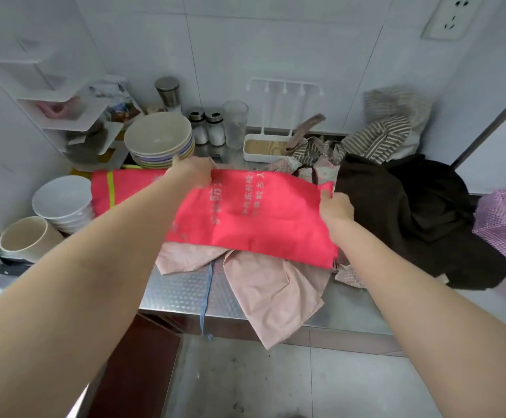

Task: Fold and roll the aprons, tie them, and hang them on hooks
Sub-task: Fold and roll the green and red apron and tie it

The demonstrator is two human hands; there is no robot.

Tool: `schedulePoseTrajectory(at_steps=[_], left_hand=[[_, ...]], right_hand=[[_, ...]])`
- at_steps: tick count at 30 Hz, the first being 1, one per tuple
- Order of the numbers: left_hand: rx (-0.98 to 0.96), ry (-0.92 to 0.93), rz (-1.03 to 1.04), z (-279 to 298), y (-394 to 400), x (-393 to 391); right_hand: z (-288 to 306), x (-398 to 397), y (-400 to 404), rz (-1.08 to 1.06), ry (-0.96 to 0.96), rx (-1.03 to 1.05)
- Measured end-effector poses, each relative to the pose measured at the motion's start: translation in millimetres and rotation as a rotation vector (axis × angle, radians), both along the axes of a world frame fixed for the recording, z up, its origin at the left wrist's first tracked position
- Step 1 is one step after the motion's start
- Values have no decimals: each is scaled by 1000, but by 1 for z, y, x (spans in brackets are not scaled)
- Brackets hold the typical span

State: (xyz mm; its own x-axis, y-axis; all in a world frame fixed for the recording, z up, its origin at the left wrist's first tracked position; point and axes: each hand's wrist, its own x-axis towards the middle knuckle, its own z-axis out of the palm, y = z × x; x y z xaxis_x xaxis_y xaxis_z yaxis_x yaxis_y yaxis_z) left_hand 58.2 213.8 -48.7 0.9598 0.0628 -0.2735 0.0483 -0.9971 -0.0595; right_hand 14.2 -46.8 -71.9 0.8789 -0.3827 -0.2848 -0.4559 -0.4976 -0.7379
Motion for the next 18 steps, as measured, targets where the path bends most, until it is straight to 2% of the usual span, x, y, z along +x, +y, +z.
schedulePoseTrajectory(at_steps=[2,4,6,8,9,11,14,16,18], left_hand=[[83,-215,16,8,-14,3],[3,-281,58,-4,-32,-8],[-127,-167,51,-34,-54,-33],[-272,-21,89,-64,-72,-64],[-334,32,119,-76,-80,-77],[-417,82,154,-95,-92,-93],[-462,64,153,-103,-107,-103],[-448,44,140,-106,-114,-109],[-405,36,125,-110,-116,-116]], right_hand=[[-22,-6,2,4,95,77],[-52,-12,1,-4,207,189],[-71,-24,3,-27,357,330],[-86,-29,7,-9,412,359],[-88,-30,10,31,403,327],[-93,-28,14,-7,251,276],[-90,-24,16,-73,45,242],[-89,-24,16,-53,28,181],[-88,-27,16,53,72,125]])
